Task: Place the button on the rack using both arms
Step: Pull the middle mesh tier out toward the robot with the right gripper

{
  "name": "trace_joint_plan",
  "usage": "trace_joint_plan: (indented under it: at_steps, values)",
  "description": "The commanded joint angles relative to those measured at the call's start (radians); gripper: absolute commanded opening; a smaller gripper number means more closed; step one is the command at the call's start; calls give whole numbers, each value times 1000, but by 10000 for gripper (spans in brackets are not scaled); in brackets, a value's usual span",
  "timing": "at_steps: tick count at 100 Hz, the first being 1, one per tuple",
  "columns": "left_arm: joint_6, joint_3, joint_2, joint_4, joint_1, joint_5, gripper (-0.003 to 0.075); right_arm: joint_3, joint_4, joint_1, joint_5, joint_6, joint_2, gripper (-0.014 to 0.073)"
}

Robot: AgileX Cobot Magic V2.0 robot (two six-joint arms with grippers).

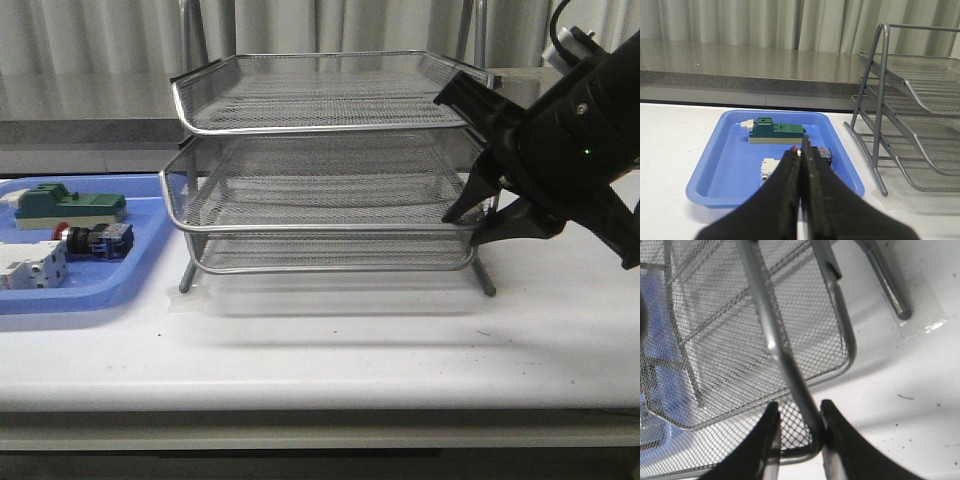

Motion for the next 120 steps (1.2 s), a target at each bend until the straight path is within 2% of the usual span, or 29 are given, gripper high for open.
trace_joint_plan:
  at_steps: [1,49,99,111,120]
  values:
    - [2,43,-31,-6,1,-87,-20,54,-89,25,66,-44,-20,33]
    - [2,43,-31,-6,1,-87,-20,237,-87,39,72,-43,-198,33]
    - [2,43,-31,-6,1,-87,-20,264,-86,39,138,-43,-279,41]
    - [2,43,-31,-6,1,-87,-20,264,-90,39,144,-44,-279,120]
    - [2,43,-31,-6,1,-87,-20,264,-93,39,151,-49,-279,249]
